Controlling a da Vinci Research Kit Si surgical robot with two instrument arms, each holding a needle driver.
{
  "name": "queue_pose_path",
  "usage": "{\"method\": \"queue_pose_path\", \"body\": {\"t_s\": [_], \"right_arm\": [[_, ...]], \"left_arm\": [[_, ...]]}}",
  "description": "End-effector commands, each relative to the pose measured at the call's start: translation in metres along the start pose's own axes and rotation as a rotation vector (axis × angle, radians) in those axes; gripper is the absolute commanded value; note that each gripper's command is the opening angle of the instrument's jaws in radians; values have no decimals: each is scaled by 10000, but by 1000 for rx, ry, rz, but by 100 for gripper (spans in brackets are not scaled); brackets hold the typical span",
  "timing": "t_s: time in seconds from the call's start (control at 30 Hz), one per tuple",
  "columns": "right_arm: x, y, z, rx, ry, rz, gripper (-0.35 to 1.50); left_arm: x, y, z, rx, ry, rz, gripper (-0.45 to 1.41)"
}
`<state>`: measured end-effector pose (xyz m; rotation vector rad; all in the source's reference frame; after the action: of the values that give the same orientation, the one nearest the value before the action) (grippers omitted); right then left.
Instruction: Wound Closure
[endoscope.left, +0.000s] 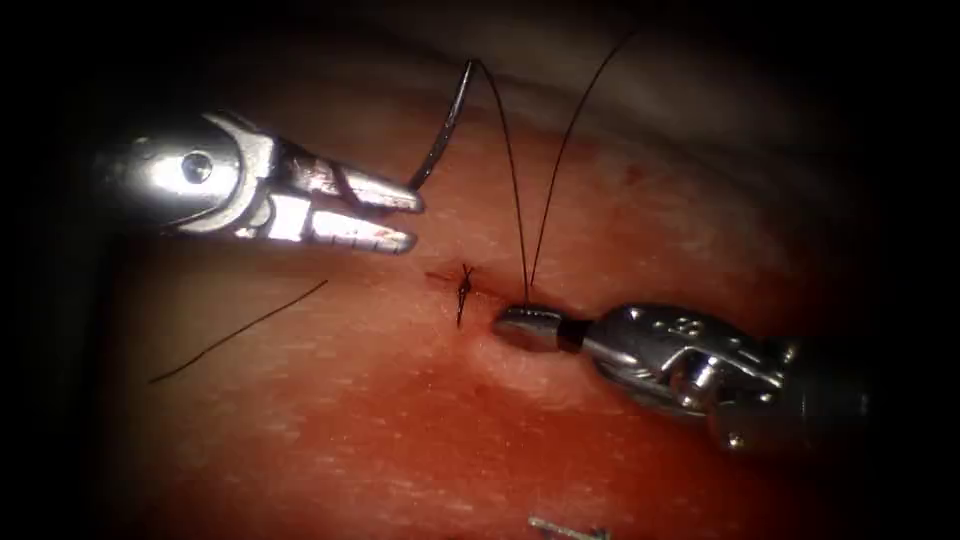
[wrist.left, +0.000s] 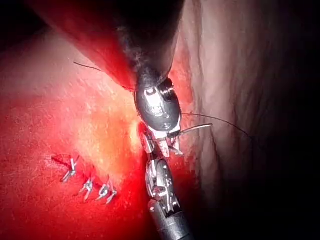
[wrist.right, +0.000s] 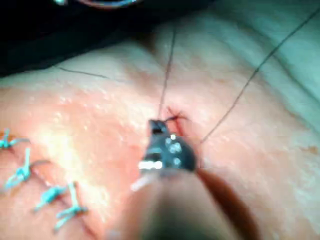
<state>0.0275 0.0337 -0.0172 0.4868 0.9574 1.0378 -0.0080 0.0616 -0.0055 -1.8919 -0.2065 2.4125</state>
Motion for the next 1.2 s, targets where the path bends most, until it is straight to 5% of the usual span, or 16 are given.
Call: {"method": "queue_pose_path", "body": {"t_s": [0.03, 0.53, 0.57, 0.6, 0.67, 0.9, 1.2], "right_arm": [[-1, -9, 8, 17, -4, 5, -35], [19, -87, 1, 189, 36, 34, -35], [25, -85, -1, 191, 43, -35, -13], [31, -79, -6, 170, 50, -84, 81], [37, -54, -22, 112, 64, -185, 118], [30, -10, -40, 28, 97, -229, 133], [-5, 20, 3, 1, 101, -268, 130]], "left_arm": [[-6, 3, 5, 3, -2, 0, -35], [-16, 19, -33, 37, -14, -2, -35], [-16, 19, -39, 42, -16, -5, -35], [-15, 18, -45, 47, -17, -8, -35], [-13, 15, -57, 58, -19, -17, -35], [-10, 11, -63, 77, -27, -30, -35], [-6, 6, -69, 91, -26, -40, -35]]}}
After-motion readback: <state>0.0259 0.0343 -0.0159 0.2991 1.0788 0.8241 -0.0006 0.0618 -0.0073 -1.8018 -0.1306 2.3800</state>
